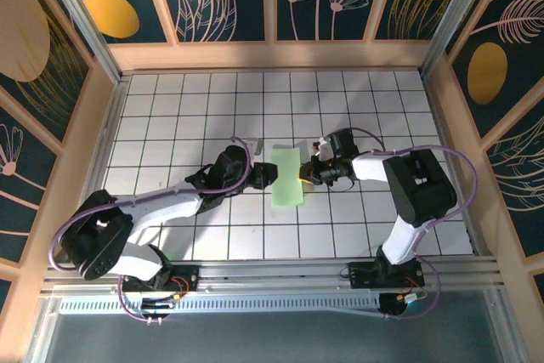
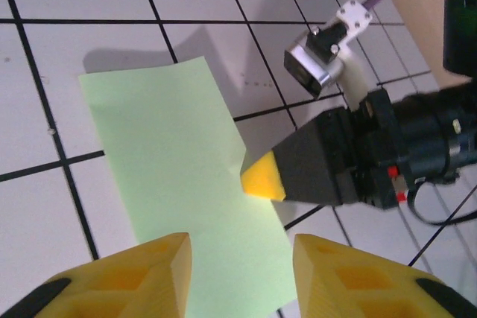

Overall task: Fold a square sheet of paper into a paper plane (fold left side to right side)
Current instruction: Fold the triangle a second time at the center of the table.

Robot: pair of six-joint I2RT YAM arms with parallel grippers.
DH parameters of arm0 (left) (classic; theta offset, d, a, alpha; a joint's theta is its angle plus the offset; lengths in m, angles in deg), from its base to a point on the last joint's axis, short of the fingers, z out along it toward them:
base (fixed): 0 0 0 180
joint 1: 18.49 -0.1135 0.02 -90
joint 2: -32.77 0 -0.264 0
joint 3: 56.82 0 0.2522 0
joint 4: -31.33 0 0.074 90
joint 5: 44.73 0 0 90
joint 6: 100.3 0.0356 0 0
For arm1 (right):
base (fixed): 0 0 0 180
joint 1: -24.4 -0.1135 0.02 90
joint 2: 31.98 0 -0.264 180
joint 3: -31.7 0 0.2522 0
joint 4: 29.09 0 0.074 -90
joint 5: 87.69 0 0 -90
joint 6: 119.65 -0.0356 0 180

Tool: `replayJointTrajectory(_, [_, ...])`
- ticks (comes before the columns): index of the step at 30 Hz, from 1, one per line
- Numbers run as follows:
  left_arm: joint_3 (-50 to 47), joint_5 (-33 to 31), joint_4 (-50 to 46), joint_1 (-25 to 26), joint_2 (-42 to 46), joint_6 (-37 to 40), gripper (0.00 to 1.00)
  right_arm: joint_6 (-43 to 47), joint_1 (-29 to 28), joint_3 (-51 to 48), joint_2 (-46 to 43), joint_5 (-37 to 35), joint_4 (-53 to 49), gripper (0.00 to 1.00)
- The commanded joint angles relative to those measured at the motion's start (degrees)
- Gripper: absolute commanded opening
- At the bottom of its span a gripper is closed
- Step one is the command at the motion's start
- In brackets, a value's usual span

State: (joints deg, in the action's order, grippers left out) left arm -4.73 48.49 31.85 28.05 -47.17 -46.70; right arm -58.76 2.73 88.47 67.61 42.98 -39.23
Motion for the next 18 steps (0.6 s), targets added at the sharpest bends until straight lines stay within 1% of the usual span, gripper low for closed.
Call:
replayJointTrajectory(1, [-1.65,-6.02,-3.81,2.02,3.42,3.67,0.46,-0.78,0.49,-0.73,-1.99,1.34,-0.88,0.0])
replayJointTrajectory(4, [-1.8,-9.04,-6.46,4.46,5.64,5.03,0.49,-0.51,0.5,-0.38,-2.1,1.3,-1.55,0.0])
replayJointTrajectory(9, [-1.56,-13.17,-9.28,8.67,7.04,6.68,0.51,-0.74,0.54,-0.2,-2.13,1.54,-2.53,0.0])
replayJointTrajectory(14, [1.02,-17.33,-11.99,13.29,4.91,9.31,0.51,-0.92,0.52,-0.29,-2.32,1.79,-2.64,0.0])
replayJointTrajectory(18, [4.69,-21.47,-14.98,17.12,1.19,11.45,0.53,-1.26,0.52,-0.24,-2.26,1.87,-2.49,0.0])
